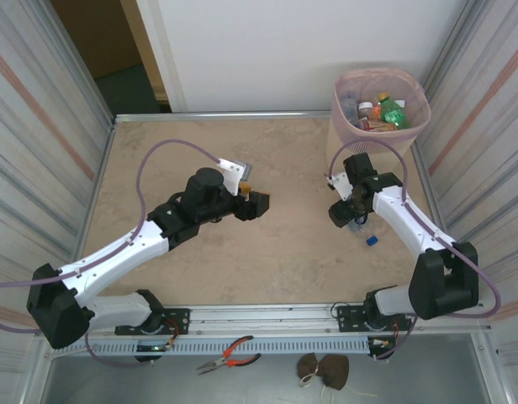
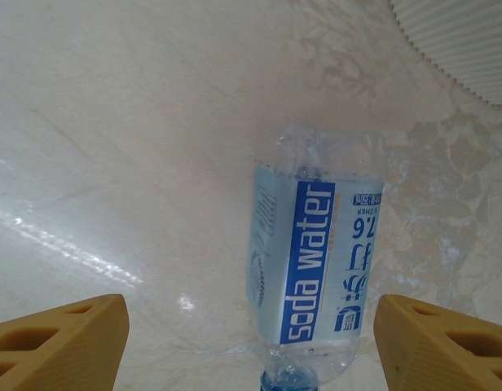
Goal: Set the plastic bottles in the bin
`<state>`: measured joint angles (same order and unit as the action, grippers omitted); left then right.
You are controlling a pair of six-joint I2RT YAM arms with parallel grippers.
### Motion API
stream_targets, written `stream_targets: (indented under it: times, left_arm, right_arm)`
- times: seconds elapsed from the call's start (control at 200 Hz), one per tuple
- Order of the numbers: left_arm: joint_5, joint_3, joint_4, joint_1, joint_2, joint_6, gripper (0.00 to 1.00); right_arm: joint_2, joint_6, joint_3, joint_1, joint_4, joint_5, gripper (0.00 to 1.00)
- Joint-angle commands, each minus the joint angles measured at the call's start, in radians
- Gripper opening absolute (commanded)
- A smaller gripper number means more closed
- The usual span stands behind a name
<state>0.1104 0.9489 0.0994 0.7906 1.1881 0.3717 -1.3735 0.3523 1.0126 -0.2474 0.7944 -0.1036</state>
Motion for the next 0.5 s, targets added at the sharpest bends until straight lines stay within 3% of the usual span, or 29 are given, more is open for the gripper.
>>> stream_targets:
  times: [0.0, 0.286, 0.496]
  left_arm:
    - [0.009, 0.019, -0.023, -0.009, -0.008, 0.005, 0.73]
    - [0.008, 0.016, -0.021, -0.01, -0.008, 0.01, 0.73]
    - [0.003, 0.016, -0.026, -0.01, -0.002, 0.011, 0.73]
  right_arm:
    - [-0.041, 0.003, -0.009, 0.014, -0.07, -0.045, 0.79]
    - [-0.162, -0.003, 0.01, 0.054, -0.134, -0.064, 0.81]
    - [-0.26, 0.008, 0.04, 0.08, -0.148, -0.015, 0.74]
